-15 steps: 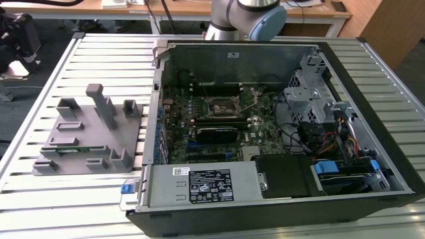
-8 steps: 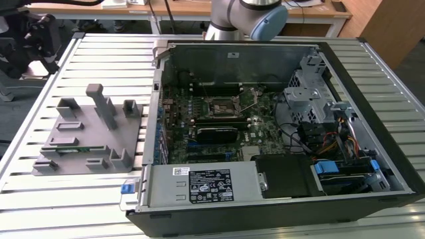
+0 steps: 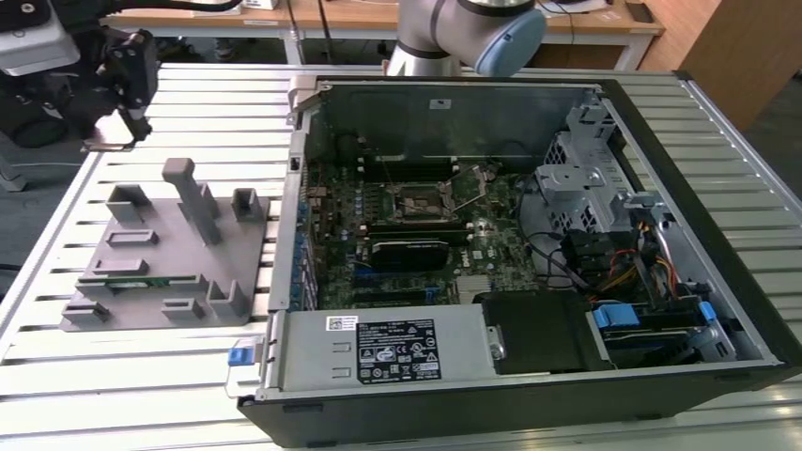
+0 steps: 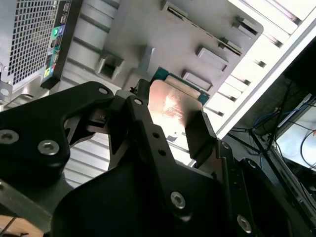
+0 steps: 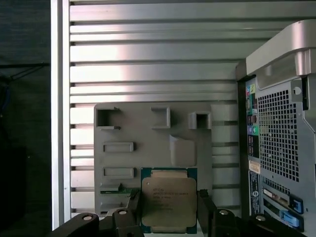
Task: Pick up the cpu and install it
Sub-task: 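Pick up the cpu and move it towards the insertion slot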
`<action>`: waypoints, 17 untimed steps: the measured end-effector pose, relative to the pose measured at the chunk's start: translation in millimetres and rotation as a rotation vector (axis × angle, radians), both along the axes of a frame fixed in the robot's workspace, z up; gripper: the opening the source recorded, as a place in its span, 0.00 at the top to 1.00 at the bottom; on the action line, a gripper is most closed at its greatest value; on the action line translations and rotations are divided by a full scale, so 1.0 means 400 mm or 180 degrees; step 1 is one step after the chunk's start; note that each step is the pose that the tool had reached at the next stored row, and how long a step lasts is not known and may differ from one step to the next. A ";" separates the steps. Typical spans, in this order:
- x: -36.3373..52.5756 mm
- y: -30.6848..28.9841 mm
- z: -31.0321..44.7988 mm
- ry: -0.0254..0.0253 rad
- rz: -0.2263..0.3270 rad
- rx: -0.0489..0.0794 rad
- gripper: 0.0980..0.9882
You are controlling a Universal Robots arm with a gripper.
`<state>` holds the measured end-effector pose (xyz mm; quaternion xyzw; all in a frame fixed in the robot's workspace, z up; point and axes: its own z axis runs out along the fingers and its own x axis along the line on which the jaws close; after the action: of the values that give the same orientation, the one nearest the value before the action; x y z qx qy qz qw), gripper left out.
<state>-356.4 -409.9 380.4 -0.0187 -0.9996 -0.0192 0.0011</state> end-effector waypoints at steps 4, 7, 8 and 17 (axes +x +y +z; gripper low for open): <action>0.026 0.017 0.000 0.0000 -0.0001 0.0001 0.51; 0.037 0.037 0.000 0.0000 0.0000 0.0002 0.51; 0.043 0.041 0.000 0.0000 0.0000 0.0002 0.51; 0.090 0.044 0.012 -0.0001 -0.0001 0.0003 0.51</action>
<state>-320.2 -392.2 385.3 -0.0188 -0.9996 -0.0197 0.0010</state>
